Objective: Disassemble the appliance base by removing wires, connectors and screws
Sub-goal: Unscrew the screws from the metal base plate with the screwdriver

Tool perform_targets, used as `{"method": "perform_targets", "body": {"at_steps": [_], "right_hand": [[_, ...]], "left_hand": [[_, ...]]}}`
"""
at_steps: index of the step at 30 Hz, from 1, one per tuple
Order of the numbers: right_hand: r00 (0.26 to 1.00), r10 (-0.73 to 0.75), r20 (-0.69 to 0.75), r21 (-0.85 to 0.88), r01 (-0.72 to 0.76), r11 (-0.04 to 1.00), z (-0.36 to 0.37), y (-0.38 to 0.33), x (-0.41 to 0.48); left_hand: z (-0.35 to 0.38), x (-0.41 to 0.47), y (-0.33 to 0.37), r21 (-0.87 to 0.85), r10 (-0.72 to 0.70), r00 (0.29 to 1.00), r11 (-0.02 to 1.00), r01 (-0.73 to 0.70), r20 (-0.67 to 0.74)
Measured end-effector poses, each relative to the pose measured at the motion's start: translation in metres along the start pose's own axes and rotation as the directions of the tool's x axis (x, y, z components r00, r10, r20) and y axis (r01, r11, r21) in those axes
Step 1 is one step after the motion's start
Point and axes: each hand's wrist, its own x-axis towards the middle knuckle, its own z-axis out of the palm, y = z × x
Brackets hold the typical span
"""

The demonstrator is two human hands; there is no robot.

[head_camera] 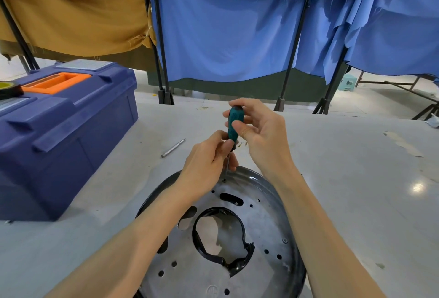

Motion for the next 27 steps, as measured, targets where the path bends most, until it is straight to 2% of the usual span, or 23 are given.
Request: {"method": "perform_targets", "body": {"at_steps": [5, 8, 12, 17, 20, 27], "right_hand": [[1.000, -0.025, 0.005, -0.074, 0.026, 0.997, 0.0021, 0.0012, -0.0011], [1.000, -0.011, -0.016, -0.059, 0.010, 0.998, -0.0004, 0.0011, 0.0006], [0.999, -0.008, 0.043, 0.010, 0.008, 1.000, 0.0002, -0.0013, -0.0008], [1.000, -0.026, 0.011, -0.073, 0.027, 0.997, 0.0024, 0.0008, -0.0010], [0.999, -0.013, -0.030, -0.046, 0.012, 0.999, -0.0002, 0.0026, 0.0013], [0.999, -0.037, 0.014, -0.040, 0.037, 0.998, 0.0022, 0.0040, 0.0002]], "left_hand": [[0.0007, -0.0012, 0.0015, 0.017, -0.003, 0.999, 1.000, 0.003, -0.032], [0.0004, -0.0012, 0.0015, 0.025, 0.022, 1.000, 0.999, -0.022, -0.015], [-0.0001, -0.0004, 0.0004, 0.021, 0.010, 0.999, 1.000, -0.010, -0.043], [0.0004, -0.0014, 0.0013, 0.005, -0.008, 0.998, 1.000, 0.008, -0.057], [-0.0008, -0.0001, -0.0006, -0.055, 0.014, 0.999, 0.998, -0.016, -0.033], [0.0001, 0.0008, -0.0016, -0.073, -0.021, 0.997, 0.997, 0.016, -0.076]]}}
